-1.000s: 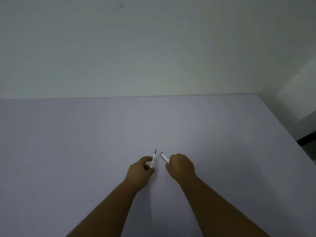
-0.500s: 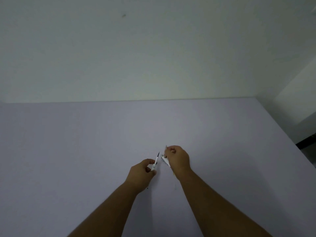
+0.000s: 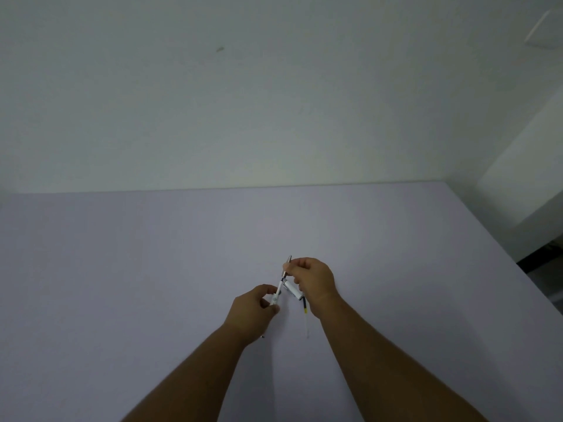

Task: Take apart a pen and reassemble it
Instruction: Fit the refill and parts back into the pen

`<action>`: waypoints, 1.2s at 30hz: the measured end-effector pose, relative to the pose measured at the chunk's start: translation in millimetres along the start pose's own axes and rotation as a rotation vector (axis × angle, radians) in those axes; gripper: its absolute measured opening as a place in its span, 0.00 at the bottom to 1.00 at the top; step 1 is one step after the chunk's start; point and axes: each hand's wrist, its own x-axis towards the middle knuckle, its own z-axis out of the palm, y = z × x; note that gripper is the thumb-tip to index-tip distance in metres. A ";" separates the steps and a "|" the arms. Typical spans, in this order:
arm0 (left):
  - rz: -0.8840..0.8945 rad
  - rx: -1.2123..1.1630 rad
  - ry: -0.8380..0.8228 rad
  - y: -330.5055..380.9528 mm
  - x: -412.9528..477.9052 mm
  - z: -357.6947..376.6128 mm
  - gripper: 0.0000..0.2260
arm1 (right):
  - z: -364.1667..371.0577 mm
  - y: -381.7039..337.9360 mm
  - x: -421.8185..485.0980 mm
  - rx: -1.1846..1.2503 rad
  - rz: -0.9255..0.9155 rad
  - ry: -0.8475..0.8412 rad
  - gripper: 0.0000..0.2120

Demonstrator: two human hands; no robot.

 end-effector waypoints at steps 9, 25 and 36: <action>-0.024 -0.014 0.053 11.2 -8.2 -3.5 0.11 | 1.3 1.4 -16.1 -0.042 -0.005 -0.170 0.11; 0.056 0.023 0.143 36.5 -14.8 -12.4 0.08 | -9.4 -21.3 -16.1 0.025 0.059 -0.296 0.05; 0.063 -0.016 0.116 39.9 -17.2 -12.3 0.04 | -15.5 -20.9 -18.3 -0.011 0.031 -0.262 0.13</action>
